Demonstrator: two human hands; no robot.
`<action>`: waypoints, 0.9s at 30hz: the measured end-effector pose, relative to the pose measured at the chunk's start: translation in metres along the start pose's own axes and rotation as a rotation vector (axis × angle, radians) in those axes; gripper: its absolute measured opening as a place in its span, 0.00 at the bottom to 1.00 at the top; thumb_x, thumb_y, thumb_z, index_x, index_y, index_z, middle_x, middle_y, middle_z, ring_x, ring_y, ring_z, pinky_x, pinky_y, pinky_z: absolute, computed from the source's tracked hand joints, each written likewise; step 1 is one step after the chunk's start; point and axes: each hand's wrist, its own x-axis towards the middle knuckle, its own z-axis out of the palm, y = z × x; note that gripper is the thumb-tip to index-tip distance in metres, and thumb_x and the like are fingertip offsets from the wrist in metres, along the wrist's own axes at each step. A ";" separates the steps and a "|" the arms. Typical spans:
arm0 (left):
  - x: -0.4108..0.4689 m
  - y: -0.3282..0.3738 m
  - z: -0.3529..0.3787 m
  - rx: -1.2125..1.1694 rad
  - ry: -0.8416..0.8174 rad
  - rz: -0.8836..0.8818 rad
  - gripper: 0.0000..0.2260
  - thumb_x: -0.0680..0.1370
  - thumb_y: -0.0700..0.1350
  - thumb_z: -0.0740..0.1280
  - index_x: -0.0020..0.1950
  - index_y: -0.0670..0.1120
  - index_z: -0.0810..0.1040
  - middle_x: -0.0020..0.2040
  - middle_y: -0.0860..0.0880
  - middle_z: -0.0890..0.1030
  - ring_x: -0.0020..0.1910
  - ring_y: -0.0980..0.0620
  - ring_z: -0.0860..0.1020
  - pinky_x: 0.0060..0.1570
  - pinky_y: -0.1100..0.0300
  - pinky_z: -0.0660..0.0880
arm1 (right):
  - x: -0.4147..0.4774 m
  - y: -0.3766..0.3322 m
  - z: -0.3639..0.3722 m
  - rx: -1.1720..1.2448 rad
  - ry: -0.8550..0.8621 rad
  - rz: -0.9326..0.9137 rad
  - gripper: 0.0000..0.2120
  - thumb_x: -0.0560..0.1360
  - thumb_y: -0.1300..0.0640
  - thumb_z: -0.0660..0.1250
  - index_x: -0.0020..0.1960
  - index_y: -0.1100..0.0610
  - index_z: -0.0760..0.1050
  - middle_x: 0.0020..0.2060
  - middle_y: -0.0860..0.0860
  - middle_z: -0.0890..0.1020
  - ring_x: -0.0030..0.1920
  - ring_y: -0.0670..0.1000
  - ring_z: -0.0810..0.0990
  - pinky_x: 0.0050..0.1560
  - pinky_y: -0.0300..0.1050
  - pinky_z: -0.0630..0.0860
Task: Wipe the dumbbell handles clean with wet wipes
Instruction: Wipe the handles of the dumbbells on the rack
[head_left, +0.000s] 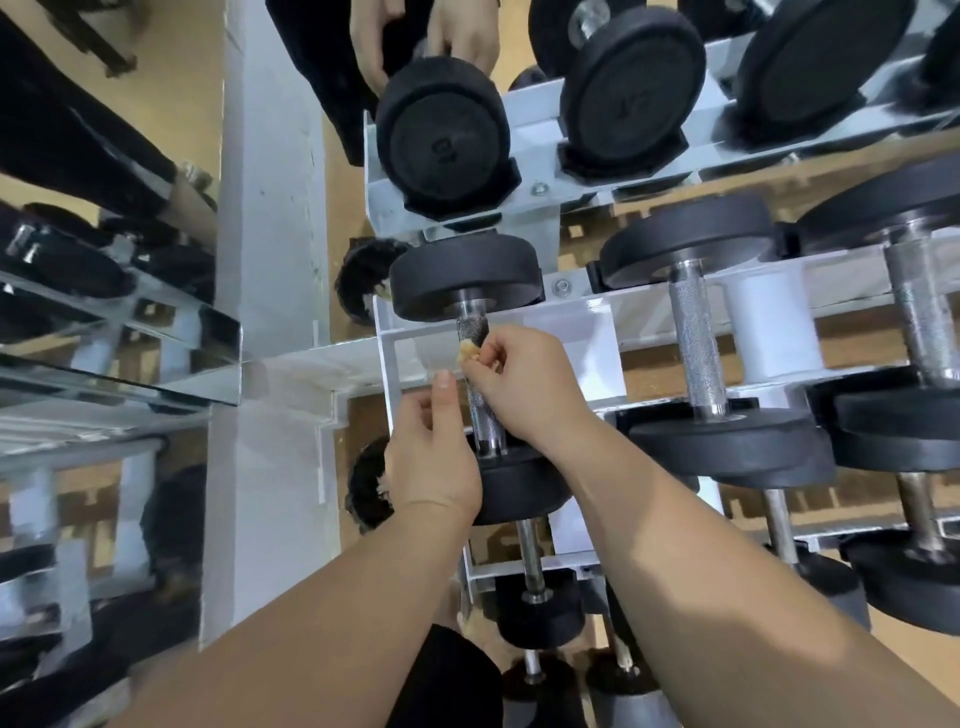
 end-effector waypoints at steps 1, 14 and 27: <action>-0.001 0.002 0.000 0.005 -0.005 -0.002 0.14 0.83 0.63 0.54 0.58 0.57 0.73 0.44 0.66 0.65 0.53 0.58 0.66 0.56 0.62 0.59 | 0.003 -0.005 0.001 -0.043 0.003 -0.025 0.10 0.76 0.53 0.70 0.39 0.55 0.74 0.31 0.45 0.76 0.34 0.48 0.74 0.37 0.44 0.69; -0.001 0.000 0.000 0.095 0.015 0.042 0.35 0.67 0.81 0.42 0.50 0.57 0.73 0.46 0.56 0.78 0.48 0.50 0.78 0.55 0.45 0.75 | 0.000 0.000 -0.016 -0.305 -0.172 -0.364 0.06 0.74 0.55 0.72 0.40 0.53 0.77 0.33 0.45 0.75 0.36 0.49 0.73 0.39 0.45 0.70; -0.006 -0.004 -0.003 0.001 0.052 0.070 0.42 0.66 0.82 0.37 0.55 0.53 0.70 0.54 0.51 0.77 0.54 0.45 0.76 0.54 0.43 0.74 | -0.004 -0.009 -0.031 -0.534 -0.279 -0.458 0.04 0.76 0.60 0.69 0.42 0.56 0.77 0.38 0.52 0.80 0.40 0.55 0.78 0.40 0.46 0.73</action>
